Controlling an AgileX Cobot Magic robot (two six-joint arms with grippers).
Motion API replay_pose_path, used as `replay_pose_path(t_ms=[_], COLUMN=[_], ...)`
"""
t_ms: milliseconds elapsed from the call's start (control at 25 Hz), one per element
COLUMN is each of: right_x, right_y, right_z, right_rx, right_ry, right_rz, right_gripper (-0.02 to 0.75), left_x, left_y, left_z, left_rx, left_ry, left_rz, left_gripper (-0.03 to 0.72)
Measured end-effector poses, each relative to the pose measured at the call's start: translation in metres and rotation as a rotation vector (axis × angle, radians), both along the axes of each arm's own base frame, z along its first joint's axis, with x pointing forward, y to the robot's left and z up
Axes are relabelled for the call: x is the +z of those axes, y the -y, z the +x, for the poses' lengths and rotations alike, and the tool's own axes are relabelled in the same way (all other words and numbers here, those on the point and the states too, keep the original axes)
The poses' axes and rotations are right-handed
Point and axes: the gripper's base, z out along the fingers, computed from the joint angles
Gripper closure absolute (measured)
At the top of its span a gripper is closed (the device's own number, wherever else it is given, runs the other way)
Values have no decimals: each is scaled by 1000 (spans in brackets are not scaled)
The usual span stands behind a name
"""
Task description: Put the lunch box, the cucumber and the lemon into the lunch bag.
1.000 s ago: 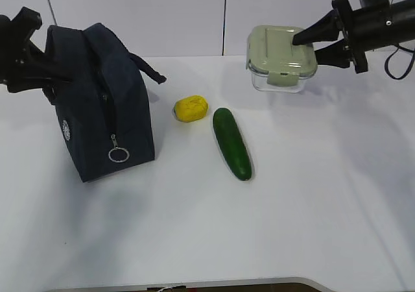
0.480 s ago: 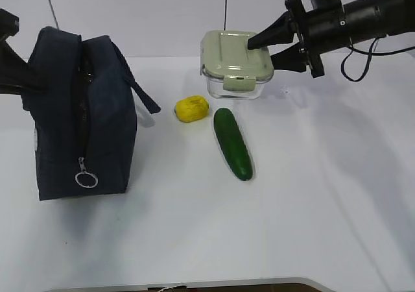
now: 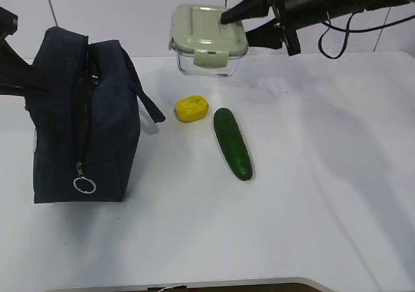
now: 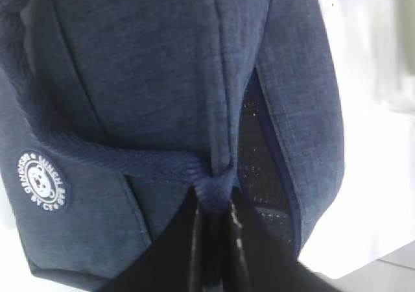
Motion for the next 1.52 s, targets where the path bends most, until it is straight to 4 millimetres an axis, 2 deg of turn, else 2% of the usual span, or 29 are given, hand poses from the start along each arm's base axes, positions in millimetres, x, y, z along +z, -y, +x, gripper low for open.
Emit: replay_pose_path(t_ms=[200, 320, 640, 880, 1160, 1520], right_x=[31, 40, 40, 40, 33, 21], right_y=[-15, -30, -87, -112, -122, -127], right_z=[0, -4, -27, -39, -45, -39], right_rx=[4, 29, 156, 208, 222, 179], right_ry=[27, 26, -1, -20, -34, -36], right_rz=[32, 44, 43, 46, -41, -59], right_gripper=[365, 365, 365, 365, 365, 365], left_x=[0, 0, 0, 0, 1, 3], left_y=[0, 0, 0, 0, 1, 4], left_z=[0, 0, 0, 0, -1, -3], left_rx=[-3, -2, -2, -3, -5, -34], left_ry=[-2, -2, -3, -3, -6, -4], left_rz=[-1, -3, -5, -5, -15, -41], left_gripper=[687, 687, 687, 687, 687, 687])
